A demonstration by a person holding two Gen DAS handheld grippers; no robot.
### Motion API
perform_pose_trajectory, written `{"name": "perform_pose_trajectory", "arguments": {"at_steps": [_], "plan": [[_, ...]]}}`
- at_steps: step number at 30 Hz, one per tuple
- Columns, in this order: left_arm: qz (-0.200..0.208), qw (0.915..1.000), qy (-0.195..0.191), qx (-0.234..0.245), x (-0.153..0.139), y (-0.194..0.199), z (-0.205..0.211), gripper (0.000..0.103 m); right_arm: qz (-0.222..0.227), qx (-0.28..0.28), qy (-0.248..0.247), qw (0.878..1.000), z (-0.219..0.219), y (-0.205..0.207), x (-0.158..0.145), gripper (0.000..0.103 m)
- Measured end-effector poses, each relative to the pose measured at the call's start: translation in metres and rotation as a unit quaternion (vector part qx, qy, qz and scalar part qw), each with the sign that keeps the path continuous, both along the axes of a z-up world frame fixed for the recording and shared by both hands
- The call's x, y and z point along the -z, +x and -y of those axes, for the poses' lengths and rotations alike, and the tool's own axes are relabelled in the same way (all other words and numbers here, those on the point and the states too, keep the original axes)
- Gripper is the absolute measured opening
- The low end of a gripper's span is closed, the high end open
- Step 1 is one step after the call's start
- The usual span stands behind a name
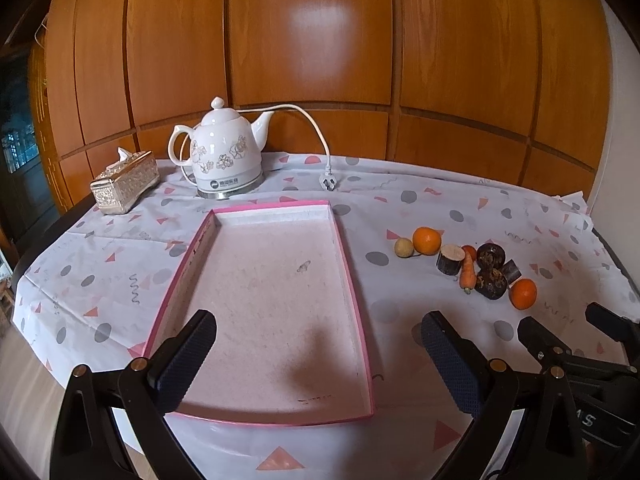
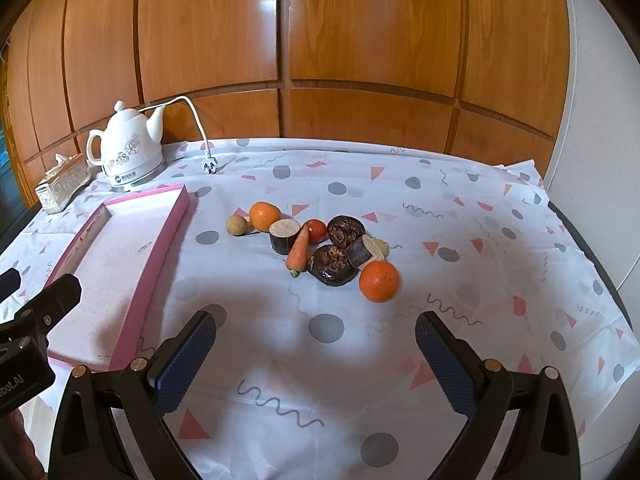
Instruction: Organize fruits
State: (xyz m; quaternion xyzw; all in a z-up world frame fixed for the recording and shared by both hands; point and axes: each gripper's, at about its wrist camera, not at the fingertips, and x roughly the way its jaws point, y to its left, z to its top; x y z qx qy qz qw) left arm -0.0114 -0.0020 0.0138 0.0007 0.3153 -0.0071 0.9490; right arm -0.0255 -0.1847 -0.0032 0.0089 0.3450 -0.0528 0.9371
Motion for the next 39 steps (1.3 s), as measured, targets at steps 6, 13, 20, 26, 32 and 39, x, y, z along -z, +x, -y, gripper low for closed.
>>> {"name": "perform_pose_trajectory", "arguments": {"at_steps": [6, 13, 20, 26, 32, 39], "plan": [[-0.013, 0.9999, 0.002, 0.009, 0.008, 0.005, 0.005, 0.103, -0.006, 0.003, 0.002, 1.000, 0.003, 0.002, 0.006, 0.102], [-0.035, 0.9970, -0.034, 0.060, 0.010, 0.016, 0.010, 0.103, -0.012, 0.009, 0.016, 1.000, 0.018, 0.008, 0.010, 0.102], [-0.100, 0.9852, -0.058, 0.127, 0.014, 0.041, 0.035, 0.103, -0.021, 0.036, 0.030, 0.999, 0.054, 0.010, 0.017, 0.098], [-0.117, 0.9802, -0.061, 0.148, 0.015, 0.054, 0.052, 0.103, -0.037, 0.064, 0.048, 0.996, 0.084, 0.009, 0.028, 0.097], [-0.134, 0.9756, -0.051, 0.167, 0.017, 0.073, 0.062, 0.093, -0.040, 0.069, 0.058, 0.995, 0.093, 0.009, 0.032, 0.085], [-0.147, 0.9737, -0.059, 0.164, 0.018, 0.112, 0.064, 0.065, -0.038, 0.058, 0.062, 0.996, 0.090, 0.010, 0.033, 0.079]]}}
